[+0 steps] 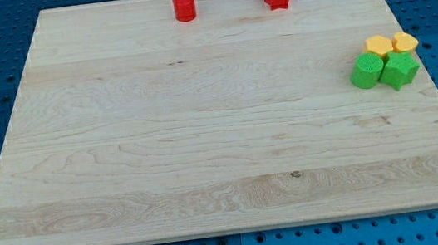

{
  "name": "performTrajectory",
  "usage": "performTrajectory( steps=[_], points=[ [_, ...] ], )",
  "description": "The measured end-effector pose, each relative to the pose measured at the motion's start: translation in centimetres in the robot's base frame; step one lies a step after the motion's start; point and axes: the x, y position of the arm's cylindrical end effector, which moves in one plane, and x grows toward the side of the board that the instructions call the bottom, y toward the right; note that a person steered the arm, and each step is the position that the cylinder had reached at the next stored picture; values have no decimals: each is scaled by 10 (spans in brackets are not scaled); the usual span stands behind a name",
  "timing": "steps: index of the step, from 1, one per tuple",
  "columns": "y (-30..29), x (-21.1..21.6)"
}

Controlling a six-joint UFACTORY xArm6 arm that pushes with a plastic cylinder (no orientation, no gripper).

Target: Separate the red blocks on the board

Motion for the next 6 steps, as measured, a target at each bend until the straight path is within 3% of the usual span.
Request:
performTrajectory(
  steps=[1,3,5,6],
  points=[
    [8,35],
    [19,26],
    [61,61],
    [23,87]
  ],
)
